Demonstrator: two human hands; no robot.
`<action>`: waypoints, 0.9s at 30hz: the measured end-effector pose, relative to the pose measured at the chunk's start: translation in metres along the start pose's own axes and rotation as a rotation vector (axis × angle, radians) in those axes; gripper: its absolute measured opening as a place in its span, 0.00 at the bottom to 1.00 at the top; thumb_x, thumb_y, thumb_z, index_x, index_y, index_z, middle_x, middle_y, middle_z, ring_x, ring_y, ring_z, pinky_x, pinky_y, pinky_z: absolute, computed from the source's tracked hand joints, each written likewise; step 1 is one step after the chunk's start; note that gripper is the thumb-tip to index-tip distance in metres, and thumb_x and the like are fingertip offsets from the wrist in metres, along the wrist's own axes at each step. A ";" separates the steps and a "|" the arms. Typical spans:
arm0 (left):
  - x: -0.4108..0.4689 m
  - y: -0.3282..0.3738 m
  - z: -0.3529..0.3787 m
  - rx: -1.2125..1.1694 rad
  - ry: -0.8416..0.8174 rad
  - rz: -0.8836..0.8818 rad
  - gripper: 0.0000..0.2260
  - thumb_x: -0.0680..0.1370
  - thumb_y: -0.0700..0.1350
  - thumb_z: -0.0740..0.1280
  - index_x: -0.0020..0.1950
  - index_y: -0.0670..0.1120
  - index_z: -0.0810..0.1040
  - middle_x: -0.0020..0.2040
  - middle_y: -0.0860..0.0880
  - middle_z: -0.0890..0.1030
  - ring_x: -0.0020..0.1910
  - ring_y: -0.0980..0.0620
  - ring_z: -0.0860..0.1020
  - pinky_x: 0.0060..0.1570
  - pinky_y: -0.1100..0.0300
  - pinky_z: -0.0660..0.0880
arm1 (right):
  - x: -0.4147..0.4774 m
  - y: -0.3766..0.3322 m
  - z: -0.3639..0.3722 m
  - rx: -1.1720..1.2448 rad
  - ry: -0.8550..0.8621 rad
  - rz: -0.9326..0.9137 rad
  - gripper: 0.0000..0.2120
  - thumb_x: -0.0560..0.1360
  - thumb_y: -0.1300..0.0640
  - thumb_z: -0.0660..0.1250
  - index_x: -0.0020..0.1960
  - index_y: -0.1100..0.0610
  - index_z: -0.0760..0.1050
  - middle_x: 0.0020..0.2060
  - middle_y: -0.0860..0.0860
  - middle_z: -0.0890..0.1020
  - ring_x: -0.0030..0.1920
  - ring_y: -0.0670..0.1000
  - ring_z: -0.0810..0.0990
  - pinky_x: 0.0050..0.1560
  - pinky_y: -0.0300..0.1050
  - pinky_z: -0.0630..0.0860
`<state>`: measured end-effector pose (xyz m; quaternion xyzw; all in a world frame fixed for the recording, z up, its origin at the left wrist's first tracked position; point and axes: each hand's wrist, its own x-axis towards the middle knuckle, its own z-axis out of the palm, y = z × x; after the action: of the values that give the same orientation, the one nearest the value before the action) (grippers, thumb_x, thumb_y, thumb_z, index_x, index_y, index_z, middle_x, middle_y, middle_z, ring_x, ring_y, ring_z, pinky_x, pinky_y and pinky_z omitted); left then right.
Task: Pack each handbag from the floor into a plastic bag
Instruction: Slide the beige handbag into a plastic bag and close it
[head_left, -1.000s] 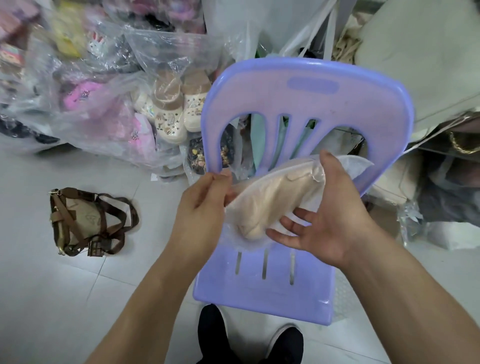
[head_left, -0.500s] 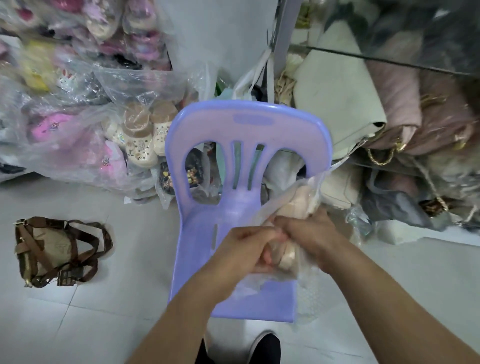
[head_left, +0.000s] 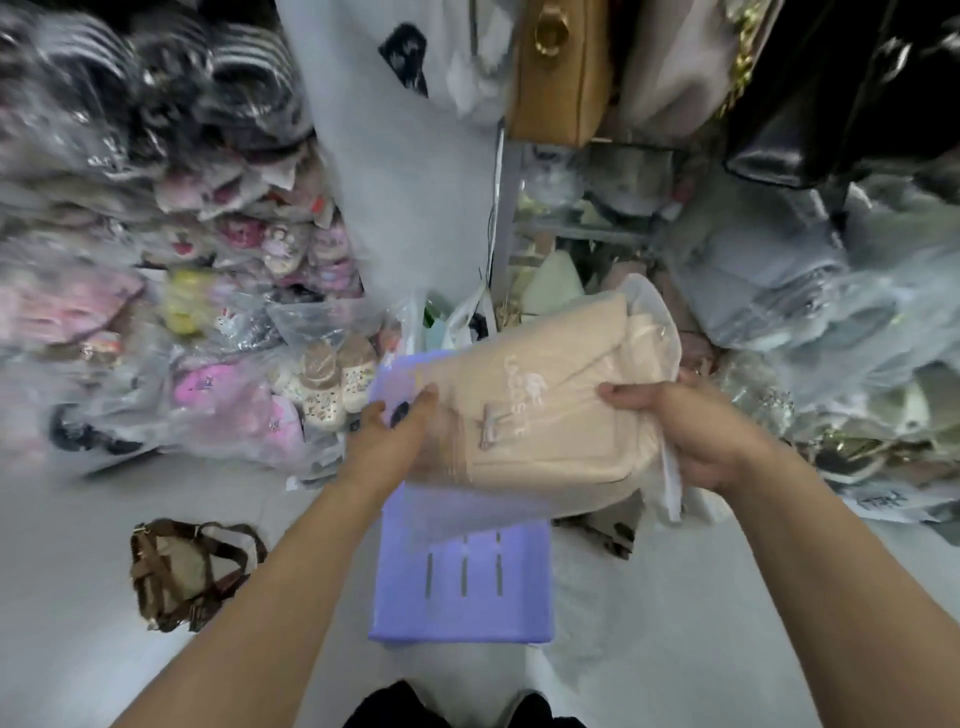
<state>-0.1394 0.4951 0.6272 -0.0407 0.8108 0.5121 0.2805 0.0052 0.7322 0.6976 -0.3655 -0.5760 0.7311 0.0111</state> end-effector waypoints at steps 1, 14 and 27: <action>-0.012 0.015 -0.008 -0.016 -0.014 -0.015 0.45 0.66 0.77 0.65 0.74 0.50 0.67 0.69 0.52 0.74 0.68 0.46 0.74 0.67 0.51 0.69 | -0.013 -0.017 0.000 0.045 -0.019 -0.029 0.14 0.77 0.67 0.70 0.62 0.60 0.79 0.54 0.59 0.87 0.54 0.59 0.87 0.56 0.58 0.83; -0.102 0.184 -0.067 -0.378 0.067 0.479 0.24 0.68 0.70 0.71 0.56 0.56 0.79 0.51 0.53 0.85 0.51 0.48 0.84 0.55 0.44 0.80 | -0.112 -0.146 -0.001 0.112 0.153 -0.519 0.33 0.72 0.52 0.80 0.69 0.53 0.65 0.61 0.51 0.81 0.58 0.53 0.84 0.53 0.52 0.84; -0.115 0.216 -0.061 -0.284 0.027 0.671 0.22 0.65 0.71 0.70 0.51 0.60 0.75 0.52 0.52 0.83 0.51 0.48 0.82 0.55 0.41 0.79 | -0.115 -0.157 -0.021 0.191 0.067 -0.691 0.32 0.72 0.61 0.73 0.74 0.51 0.68 0.65 0.52 0.82 0.66 0.53 0.81 0.68 0.58 0.77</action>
<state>-0.1445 0.5201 0.8781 0.1823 0.7035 0.6826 0.0774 0.0378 0.7524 0.8894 -0.1703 -0.5941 0.7221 0.3108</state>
